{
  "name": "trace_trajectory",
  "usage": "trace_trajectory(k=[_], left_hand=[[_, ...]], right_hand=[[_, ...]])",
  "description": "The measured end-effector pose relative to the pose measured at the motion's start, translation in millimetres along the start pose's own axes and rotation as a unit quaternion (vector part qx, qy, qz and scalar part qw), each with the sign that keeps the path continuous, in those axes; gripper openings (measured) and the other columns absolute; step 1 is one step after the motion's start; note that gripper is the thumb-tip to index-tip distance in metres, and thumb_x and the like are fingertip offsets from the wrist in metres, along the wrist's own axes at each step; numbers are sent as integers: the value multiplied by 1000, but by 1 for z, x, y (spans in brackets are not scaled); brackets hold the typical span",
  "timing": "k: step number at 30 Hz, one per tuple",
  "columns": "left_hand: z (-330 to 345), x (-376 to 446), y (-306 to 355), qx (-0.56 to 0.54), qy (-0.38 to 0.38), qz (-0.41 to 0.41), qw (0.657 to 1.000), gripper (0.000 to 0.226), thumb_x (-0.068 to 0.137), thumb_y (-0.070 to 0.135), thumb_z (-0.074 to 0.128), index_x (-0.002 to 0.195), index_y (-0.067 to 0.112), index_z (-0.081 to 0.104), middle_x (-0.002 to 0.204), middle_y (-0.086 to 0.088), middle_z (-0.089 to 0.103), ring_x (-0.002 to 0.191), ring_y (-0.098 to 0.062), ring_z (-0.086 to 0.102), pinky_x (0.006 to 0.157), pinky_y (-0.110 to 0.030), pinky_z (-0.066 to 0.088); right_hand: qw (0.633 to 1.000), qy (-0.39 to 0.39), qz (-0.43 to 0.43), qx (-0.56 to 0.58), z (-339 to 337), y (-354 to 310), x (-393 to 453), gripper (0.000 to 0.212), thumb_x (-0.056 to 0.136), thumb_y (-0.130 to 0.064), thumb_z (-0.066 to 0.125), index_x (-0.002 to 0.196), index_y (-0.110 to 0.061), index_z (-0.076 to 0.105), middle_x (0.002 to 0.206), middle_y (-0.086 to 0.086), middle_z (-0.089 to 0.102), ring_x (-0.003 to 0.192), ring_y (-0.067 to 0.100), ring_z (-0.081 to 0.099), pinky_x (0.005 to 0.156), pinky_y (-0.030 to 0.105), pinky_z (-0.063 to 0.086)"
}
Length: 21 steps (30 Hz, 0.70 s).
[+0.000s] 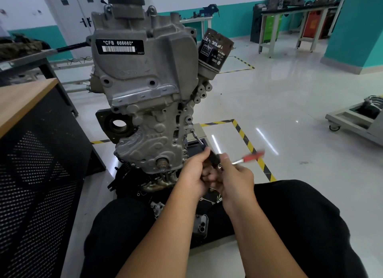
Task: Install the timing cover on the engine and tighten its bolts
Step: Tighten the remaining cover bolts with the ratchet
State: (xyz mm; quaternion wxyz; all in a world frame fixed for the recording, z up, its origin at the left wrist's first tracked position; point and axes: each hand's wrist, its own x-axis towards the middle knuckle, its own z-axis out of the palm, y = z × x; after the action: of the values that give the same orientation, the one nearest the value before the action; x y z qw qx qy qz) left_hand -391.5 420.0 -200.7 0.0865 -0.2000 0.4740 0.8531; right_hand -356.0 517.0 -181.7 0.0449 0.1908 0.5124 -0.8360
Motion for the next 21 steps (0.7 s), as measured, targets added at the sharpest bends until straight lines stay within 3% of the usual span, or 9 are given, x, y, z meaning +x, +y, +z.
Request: trace_trajectory(k=[2,5,7,10,12,15,17,19,21], left_hand=[[-1,1,0,6,9,7,1000,37,99,36,61,73,15,77,53,-2,39,29,-12,31,37,-14,26],[1,2,-4,5,27,38,999,43,103,27,58,66,14,77,59,-8,60,28,-10,34,36,-12,27],[3,2,-4,-8,26,30,999,40,101,30,61,70,12,77,52,-3,57,28,-8,34,34,-12,26],[0,0,3,-24,-1,-2,1000,29,98,35,64,90,8,71,59,1,54,31,-5,30,31,-13,24],[-3,0,7,-6,-13,1,1000,27,101,31,60,100,4,67,63,0,58,32,-3,30,30,-15,24],[-1,-2,3,50,27,28,998,24,100,30,63,99,6,66,49,1,47,31,-7,32,34,-14,24],[1,-2,-1,32,35,32,998,25,97,33,68,89,9,65,48,0,51,31,-9,38,35,-15,27],[1,-1,-1,19,23,21,999,29,94,39,70,83,12,67,49,1,52,31,-10,39,35,-14,28],[1,-2,3,1,-3,-2,1000,30,94,41,70,85,13,66,57,-1,52,29,-8,33,33,-12,26]], right_hand=[[999,-12,39,27,-2,-2,0,26,98,-28,68,96,-2,69,65,18,69,56,29,67,48,29,53],[984,36,-103,-143,-6,5,9,12,89,-26,78,84,-24,66,69,-1,72,62,12,70,51,15,50],[973,40,-152,-172,-3,9,9,20,85,-30,80,78,-29,62,70,-6,70,63,6,68,50,9,47],[999,-15,-35,-10,-2,0,4,23,95,-30,72,92,-8,66,75,17,75,64,28,75,57,30,61],[990,-44,73,114,-2,-6,2,28,101,-24,66,101,4,65,68,22,72,54,26,72,49,27,58],[997,5,-32,-68,-4,-2,3,15,93,-20,75,91,-8,67,68,10,73,61,23,74,53,27,57],[973,45,-129,-188,-3,4,5,20,87,-25,81,78,-24,62,69,-3,69,63,7,69,52,15,47],[972,37,-153,-176,-1,8,4,21,87,-31,79,77,-25,62,70,-5,70,64,5,68,51,14,46],[998,-3,-48,-48,0,2,0,22,95,-32,72,90,-11,68,76,9,74,64,22,71,52,26,54]])
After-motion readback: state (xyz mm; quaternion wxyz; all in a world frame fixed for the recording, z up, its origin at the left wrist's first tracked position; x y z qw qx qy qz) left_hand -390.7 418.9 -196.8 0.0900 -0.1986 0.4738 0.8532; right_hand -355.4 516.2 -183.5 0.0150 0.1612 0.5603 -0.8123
